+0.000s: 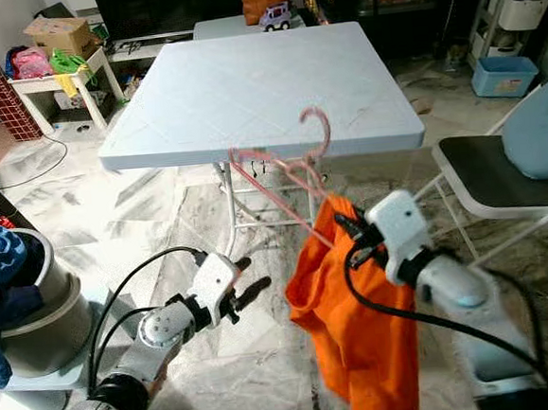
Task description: Hang hanger
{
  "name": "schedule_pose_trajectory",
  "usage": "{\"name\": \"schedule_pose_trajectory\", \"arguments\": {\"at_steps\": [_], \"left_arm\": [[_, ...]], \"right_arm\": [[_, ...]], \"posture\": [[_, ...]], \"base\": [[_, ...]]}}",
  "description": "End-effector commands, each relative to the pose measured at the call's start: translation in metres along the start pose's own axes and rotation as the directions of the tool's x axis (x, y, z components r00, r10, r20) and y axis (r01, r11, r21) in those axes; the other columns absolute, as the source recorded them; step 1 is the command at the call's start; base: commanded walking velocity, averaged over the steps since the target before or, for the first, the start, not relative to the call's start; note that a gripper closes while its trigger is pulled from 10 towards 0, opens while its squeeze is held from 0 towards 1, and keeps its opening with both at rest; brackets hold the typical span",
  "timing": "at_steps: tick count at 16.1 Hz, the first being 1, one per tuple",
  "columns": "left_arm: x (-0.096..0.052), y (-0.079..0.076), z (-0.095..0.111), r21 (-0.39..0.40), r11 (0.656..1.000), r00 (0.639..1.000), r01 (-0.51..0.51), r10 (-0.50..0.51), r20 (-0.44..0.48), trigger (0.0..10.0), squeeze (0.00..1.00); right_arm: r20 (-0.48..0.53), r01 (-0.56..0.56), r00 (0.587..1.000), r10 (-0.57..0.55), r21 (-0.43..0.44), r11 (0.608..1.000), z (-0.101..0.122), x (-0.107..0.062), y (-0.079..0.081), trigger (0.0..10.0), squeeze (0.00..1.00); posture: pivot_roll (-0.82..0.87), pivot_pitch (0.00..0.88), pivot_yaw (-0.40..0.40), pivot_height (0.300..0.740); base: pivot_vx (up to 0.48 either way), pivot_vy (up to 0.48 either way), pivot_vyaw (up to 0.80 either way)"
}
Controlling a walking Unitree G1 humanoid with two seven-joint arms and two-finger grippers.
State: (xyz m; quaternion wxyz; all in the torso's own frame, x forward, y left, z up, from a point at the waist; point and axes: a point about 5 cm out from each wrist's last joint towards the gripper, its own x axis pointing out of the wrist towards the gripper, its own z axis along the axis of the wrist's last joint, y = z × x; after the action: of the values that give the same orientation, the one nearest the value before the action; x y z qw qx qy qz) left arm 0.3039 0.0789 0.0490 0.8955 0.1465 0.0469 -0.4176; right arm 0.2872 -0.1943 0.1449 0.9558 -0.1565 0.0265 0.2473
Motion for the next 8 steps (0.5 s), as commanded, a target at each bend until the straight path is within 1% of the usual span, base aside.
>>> {"name": "schedule_pose_trajectory", "arguments": {"at_steps": [1,2,4,5,6,7,8], "left_arm": [[0.0,-0.002,0.005,0.056,0.997,0.999,0.044,-0.045,0.027,10.0,1.0],[-0.001,-0.002,0.008,0.1,0.994,0.998,0.055,-0.059,0.039,10.0,1.0],[-0.002,0.001,0.011,0.119,0.992,0.997,0.05,-0.057,0.054,10.0,1.0],[-0.003,0.002,0.013,0.122,0.992,0.997,0.042,-0.05,0.063,10.0,1.0],[-0.005,0.005,0.012,0.137,0.99,0.997,0.037,-0.046,0.06,10.0,1.0],[-0.007,0.006,0.01,0.142,0.989,0.997,0.04,-0.048,0.052,10.0,1.0],[-0.01,0.007,0.009,0.145,0.988,0.998,0.044,-0.051,0.047,10.0,1.0]], "right_arm": [[0.044,0.001,0.999,0.002,-0.068,0.998,0.008,0.006,0.0,10.0,0.0],[0.016,0.006,1.0,-0.004,-0.132,0.991,0.003,0.008,-0.003,10.0,0.0],[-0.041,-0.025,0.999,0.017,-0.227,0.974,-0.005,0.007,-0.009,10.0,0.0],[-0.08,-0.066,0.996,0.046,-0.281,0.957,-0.01,0.005,-0.011,10.0,0.0],[-0.168,-0.148,0.982,0.085,-0.407,0.901,-0.021,-0.004,-0.019,10.0,0.0],[-0.218,-0.172,0.973,0.077,-0.459,0.872,-0.028,-0.01,-0.029,10.0,0.0],[-0.248,-0.194,0.966,0.079,-0.482,0.854,-0.031,-0.016,-0.038,10.0,0.0]], "posture": [[-0.13,0.025,0.048,0.74],[-0.12,0.023,0.046,0.74],[-0.12,0.022,0.045,0.74],[-0.11,0.023,0.046,0.74],[-0.11,0.026,0.051,0.74],[-0.12,0.029,0.053,0.74],[-0.12,0.033,0.057,0.74]], "base": [[0.0,0.0,0.0],[0.0,0.0,0.0],[0.0,0.0,0.0],[0.0,0.0,0.0],[0.0,0.0,0.0],[0.0,0.0,0.0],[0.0,0.0,0.0]]}}
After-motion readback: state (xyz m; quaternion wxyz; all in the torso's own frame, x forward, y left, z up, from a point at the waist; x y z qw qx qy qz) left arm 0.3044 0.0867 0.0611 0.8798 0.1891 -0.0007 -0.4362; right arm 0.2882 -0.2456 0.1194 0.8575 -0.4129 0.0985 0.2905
